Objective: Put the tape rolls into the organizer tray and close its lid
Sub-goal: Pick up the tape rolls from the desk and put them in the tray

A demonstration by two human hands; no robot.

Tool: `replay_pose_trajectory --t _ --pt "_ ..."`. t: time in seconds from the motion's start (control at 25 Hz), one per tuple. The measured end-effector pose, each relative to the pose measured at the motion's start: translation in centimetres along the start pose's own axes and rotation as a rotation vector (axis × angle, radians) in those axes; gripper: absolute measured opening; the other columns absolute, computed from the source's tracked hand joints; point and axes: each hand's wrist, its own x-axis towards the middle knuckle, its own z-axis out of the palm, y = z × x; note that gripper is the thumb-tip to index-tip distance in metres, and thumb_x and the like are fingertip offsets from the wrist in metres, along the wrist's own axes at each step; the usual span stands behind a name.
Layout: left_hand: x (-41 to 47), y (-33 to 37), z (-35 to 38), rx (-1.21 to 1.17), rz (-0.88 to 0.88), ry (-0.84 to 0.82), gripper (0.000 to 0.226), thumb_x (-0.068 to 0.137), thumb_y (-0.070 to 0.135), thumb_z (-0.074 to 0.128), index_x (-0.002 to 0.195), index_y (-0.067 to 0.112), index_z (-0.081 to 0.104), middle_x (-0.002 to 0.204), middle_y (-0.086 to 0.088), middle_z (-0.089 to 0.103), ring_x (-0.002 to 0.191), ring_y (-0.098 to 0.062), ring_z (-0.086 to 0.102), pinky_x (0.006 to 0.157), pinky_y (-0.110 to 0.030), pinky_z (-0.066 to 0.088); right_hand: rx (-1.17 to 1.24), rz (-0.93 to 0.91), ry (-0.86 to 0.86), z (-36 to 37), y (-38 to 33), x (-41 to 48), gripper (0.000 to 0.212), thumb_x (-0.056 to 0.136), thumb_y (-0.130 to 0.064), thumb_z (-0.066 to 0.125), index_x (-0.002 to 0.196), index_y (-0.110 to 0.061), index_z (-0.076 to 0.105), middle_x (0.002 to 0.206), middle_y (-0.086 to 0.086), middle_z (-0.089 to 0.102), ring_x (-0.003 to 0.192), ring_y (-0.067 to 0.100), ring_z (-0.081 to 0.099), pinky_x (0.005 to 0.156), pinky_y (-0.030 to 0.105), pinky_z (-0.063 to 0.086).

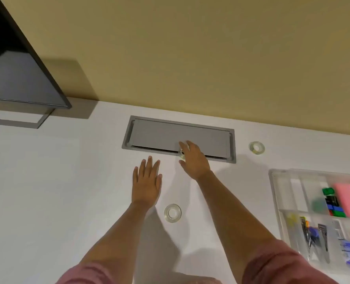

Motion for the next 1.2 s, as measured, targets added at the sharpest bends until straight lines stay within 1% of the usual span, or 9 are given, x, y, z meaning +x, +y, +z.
replay_pose_trajectory --t 0.12,0.24,0.52,0.68,0.76,0.88,0.96,1.08,1.2 --pt "0.1 0.1 0.1 0.057 -0.012 0.057 0.054 0.102 0.041 0.021 0.151 0.027 0.006 0.161 0.000 -0.001 0.150 -0.024 0.000 0.121 -0.042 0.001 0.012 -0.010 0.018 0.6 -0.1 0.4 0.047 0.099 -0.023 0.050 0.144 -0.022 0.036 0.154 0.006 0.031 0.142 0.026 0.032 0.114 0.036 0.038" --pt "0.1 0.1 0.2 0.070 -0.019 0.018 0.055 0.102 0.039 0.022 0.151 0.027 0.000 0.162 0.000 -0.004 0.150 -0.023 -0.004 0.122 -0.042 0.000 0.057 -0.013 0.086 0.4 0.2 0.4 0.039 0.097 -0.019 0.054 0.136 -0.021 0.048 0.143 0.006 0.044 0.132 0.023 0.042 0.105 0.033 0.047" --pt "-0.3 2.9 -1.7 0.048 -0.072 -0.140 0.057 0.104 0.037 0.018 0.152 0.017 -0.006 0.161 -0.009 -0.012 0.150 -0.026 -0.009 0.124 -0.039 0.000 0.144 0.075 0.245 -2.7 3.9 -3.2 0.041 0.093 -0.011 0.057 0.133 -0.014 0.051 0.137 0.009 0.049 0.126 0.024 0.046 0.092 0.032 0.051" --pt "-1.0 5.6 -2.4 0.021 -0.053 -0.229 0.057 0.104 0.037 0.017 0.152 0.013 -0.002 0.162 -0.010 -0.007 0.150 -0.026 -0.004 0.124 -0.036 0.007 0.228 0.193 0.358 -5.5 8.2 -6.9 0.043 0.088 -0.009 0.061 0.130 -0.014 0.053 0.134 0.010 0.049 0.121 0.027 0.049 0.083 0.034 0.053" --pt "-1.7 7.4 -2.2 0.010 -0.033 -0.261 0.056 0.104 0.036 0.017 0.152 0.011 0.001 0.162 -0.010 -0.006 0.150 -0.026 -0.002 0.124 -0.036 0.010 0.285 0.258 0.429 -6.9 11.1 -9.2 0.043 0.085 -0.008 0.063 0.127 -0.013 0.055 0.132 0.011 0.049 0.119 0.029 0.049 0.082 0.032 0.050" --pt "-2.9 10.6 -1.1 0.035 0.008 -0.268 0.055 0.105 0.034 0.016 0.152 0.009 0.003 0.162 -0.011 -0.003 0.150 -0.026 0.000 0.123 -0.035 0.011 0.296 0.362 0.521 -8.3 16.1 -13.1 0.042 0.083 -0.006 0.064 0.123 -0.014 0.057 0.129 0.013 0.049 0.115 0.031 0.050 0.077 0.027 0.043" --pt "-3.7 13.1 -0.1 0.080 0.042 -0.255 0.056 0.104 0.035 0.017 0.152 0.008 0.004 0.162 -0.013 -0.002 0.150 -0.027 0.002 0.123 -0.035 0.011 0.291 0.430 0.553 -8.8 19.2 -15.5 0.043 0.082 -0.006 0.064 0.124 -0.015 0.057 0.128 0.013 0.049 0.115 0.031 0.050 0.076 0.029 0.045" --pt "-4.6 17.2 1.3 0.092 0.065 -0.252 0.058 0.104 0.036 0.017 0.152 0.007 0.003 0.162 -0.014 -0.003 0.150 -0.027 0.001 0.123 -0.035 0.010 0.279 0.480 0.522 -9.2 23.3 -18.2 0.046 0.081 -0.005 0.065 0.126 -0.010 0.054 0.129 0.016 0.050 0.115 0.034 0.051 0.080 0.035 0.049" --pt "-5.2 20.8 2.6 0.092 0.060 -0.243 0.059 0.104 0.038 0.017 0.152 0.007 0.000 0.161 -0.015 -0.006 0.150 -0.028 -0.002 0.123 -0.036 0.008 0.194 0.452 0.325 -9.0 26.1 -19.1 0.048 0.084 -0.008 0.064 0.130 -0.008 0.050 0.133 0.015 0.048 0.113 0.034 0.055 0.082 0.036 0.051"
